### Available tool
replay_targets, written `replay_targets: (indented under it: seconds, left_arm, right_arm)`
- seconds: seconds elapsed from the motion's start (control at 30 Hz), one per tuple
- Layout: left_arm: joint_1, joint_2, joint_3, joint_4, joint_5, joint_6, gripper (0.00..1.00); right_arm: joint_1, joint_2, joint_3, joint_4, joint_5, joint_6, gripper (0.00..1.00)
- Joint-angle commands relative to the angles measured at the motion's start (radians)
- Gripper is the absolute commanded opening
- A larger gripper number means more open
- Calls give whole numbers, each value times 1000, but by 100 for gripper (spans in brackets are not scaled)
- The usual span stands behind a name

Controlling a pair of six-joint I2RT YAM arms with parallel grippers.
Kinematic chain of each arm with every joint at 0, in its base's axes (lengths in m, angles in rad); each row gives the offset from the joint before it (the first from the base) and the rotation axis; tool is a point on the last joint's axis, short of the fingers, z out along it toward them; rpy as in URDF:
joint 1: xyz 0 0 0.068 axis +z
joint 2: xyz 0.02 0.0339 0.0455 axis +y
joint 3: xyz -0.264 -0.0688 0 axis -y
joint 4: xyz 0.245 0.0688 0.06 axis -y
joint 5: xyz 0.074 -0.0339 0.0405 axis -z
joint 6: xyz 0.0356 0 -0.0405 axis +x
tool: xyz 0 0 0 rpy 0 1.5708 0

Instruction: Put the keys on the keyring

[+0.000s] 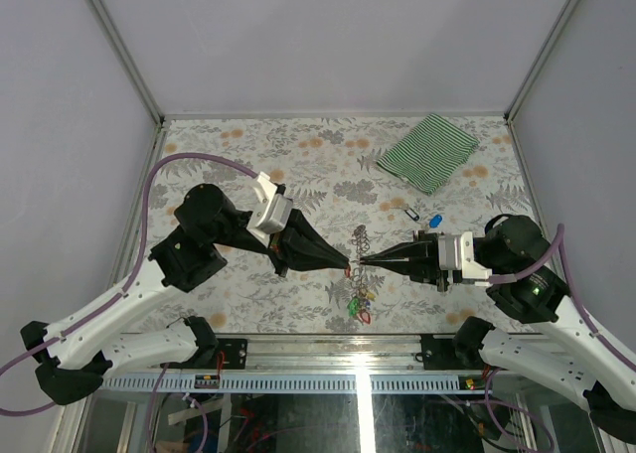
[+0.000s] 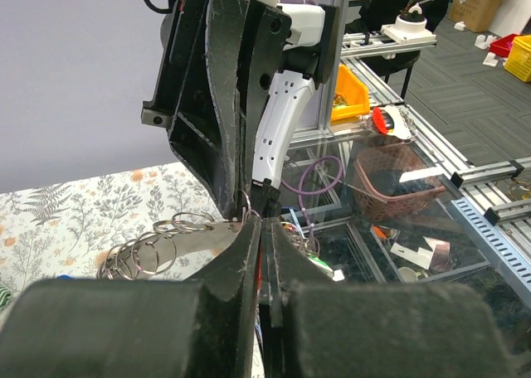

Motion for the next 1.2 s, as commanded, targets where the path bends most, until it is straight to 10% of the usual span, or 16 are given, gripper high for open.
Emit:
replay_targets:
  seconds: [0.0, 1.17]
  left_arm:
    - [-5, 17, 37, 36, 16, -2, 0]
    - [-17, 44, 49, -7, -21, 17, 0]
  right_arm:
    - [1, 7, 45, 103, -15, 8, 1]
    - [1, -25, 46, 21, -52, -166, 1]
